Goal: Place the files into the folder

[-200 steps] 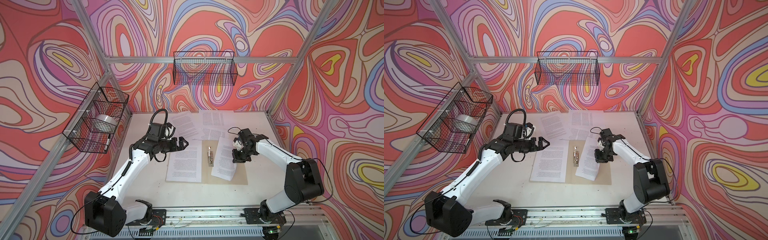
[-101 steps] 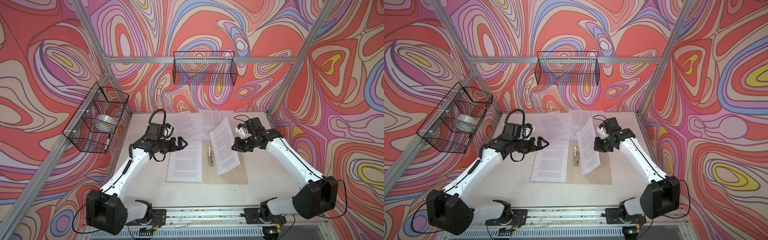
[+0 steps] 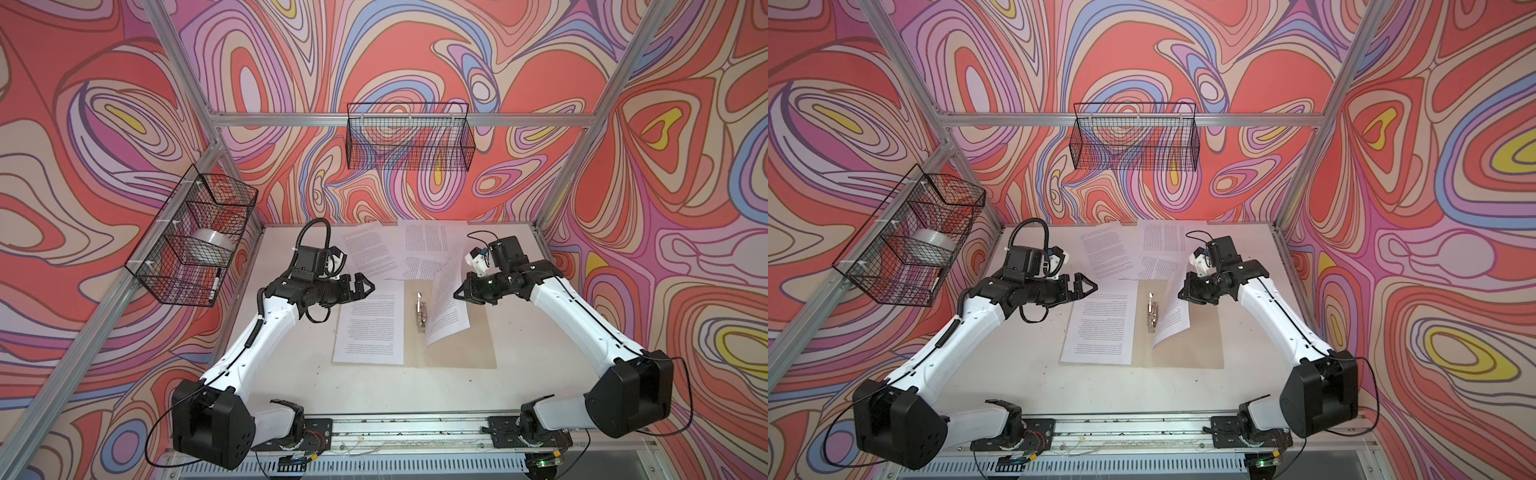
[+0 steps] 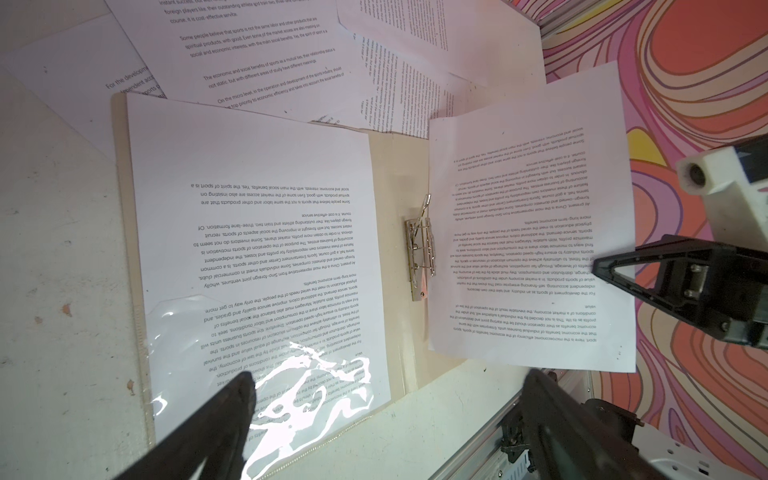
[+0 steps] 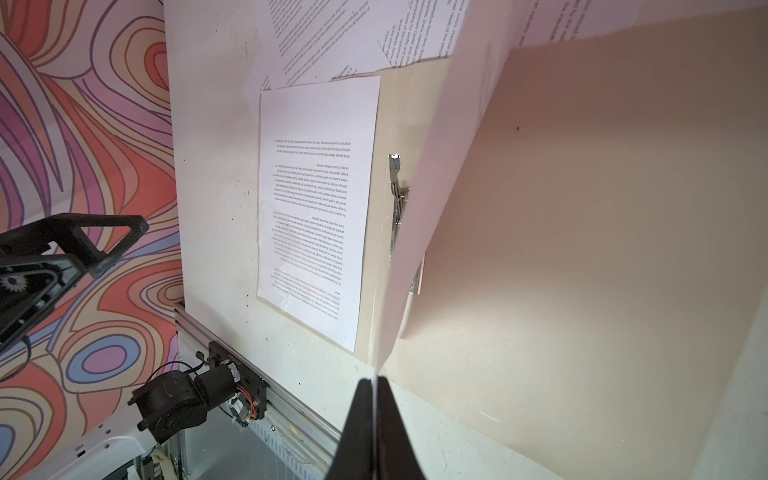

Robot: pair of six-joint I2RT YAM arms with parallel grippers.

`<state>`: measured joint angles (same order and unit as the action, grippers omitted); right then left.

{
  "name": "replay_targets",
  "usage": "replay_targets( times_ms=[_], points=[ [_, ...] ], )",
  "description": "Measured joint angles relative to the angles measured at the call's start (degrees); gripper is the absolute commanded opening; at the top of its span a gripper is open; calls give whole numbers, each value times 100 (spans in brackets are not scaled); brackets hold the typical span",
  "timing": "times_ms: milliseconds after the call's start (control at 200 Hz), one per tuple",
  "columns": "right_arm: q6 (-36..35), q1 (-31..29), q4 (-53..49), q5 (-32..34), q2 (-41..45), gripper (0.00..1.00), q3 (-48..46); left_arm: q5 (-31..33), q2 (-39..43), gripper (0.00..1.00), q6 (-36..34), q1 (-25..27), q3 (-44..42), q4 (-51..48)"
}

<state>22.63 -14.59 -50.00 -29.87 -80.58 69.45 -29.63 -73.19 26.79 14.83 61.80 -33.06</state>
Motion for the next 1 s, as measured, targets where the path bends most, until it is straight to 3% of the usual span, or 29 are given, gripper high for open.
replay_targets(
  times_ms=[361,816,996],
  points=[
    [-7,868,76,-105,2,0,-721,-48,-2,100,2,-22,-22,22],
    [-811,879,-813,1244,-726,0,-498,-162,-96,100,44,-96,-22,26],
    [-981,852,-800,1309,-828,0,-490,-214,-162,100,46,-109,-22,28]
  ],
)
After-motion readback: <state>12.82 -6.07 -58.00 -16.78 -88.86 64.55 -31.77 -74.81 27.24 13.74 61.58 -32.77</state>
